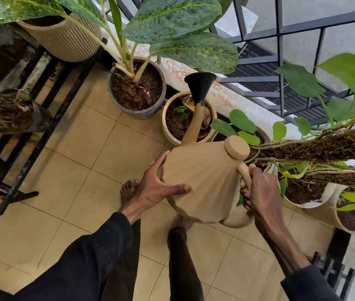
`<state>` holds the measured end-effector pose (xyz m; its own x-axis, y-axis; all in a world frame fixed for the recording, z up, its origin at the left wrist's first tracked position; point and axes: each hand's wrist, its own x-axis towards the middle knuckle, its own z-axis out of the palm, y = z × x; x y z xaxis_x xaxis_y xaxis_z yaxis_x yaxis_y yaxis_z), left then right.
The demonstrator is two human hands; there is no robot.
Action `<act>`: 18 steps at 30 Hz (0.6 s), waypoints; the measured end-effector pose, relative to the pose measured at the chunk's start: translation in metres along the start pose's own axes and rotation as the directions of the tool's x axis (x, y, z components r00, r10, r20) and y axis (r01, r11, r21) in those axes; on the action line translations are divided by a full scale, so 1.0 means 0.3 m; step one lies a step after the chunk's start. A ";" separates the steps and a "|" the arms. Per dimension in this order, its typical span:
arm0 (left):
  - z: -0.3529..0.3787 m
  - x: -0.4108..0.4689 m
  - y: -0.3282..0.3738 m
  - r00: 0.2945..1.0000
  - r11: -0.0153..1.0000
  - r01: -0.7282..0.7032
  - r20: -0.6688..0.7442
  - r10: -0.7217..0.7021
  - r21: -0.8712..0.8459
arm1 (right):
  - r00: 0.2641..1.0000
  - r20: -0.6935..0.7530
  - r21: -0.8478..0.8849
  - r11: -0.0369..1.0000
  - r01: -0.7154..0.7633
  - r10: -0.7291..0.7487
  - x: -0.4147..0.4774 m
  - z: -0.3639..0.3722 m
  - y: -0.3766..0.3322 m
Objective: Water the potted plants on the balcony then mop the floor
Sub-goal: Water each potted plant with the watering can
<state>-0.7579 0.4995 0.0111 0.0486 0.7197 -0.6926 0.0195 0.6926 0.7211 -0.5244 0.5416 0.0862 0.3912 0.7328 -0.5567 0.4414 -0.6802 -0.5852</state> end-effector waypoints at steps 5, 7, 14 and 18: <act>-0.014 -0.002 -0.008 0.999 0.999 -0.034 -0.016 0.035 0.038 | 1.000 -0.008 0.035 0.999 0.015 -0.015 -0.022 0.012 0.004; -0.025 -0.004 -0.009 0.998 0.997 -0.054 -0.024 0.055 0.056 | 1.000 -0.005 0.042 0.999 0.009 -0.009 -0.029 0.020 0.004; -0.083 -0.005 -0.004 0.993 0.988 -0.106 -0.033 0.110 0.110 | 1.000 0.011 0.044 0.999 -0.008 0.008 -0.059 0.053 -0.012; -0.129 -0.009 -0.009 0.991 0.985 -0.127 -0.036 0.131 0.114 | 0.999 0.038 0.036 0.999 0.001 -0.003 -0.081 0.086 -0.035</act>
<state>-0.7968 0.4975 0.0102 0.0151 0.8057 -0.5921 0.1268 0.5858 0.8004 -0.5596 0.5305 0.0907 0.3589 0.7335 -0.5772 0.4123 -0.6794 -0.6070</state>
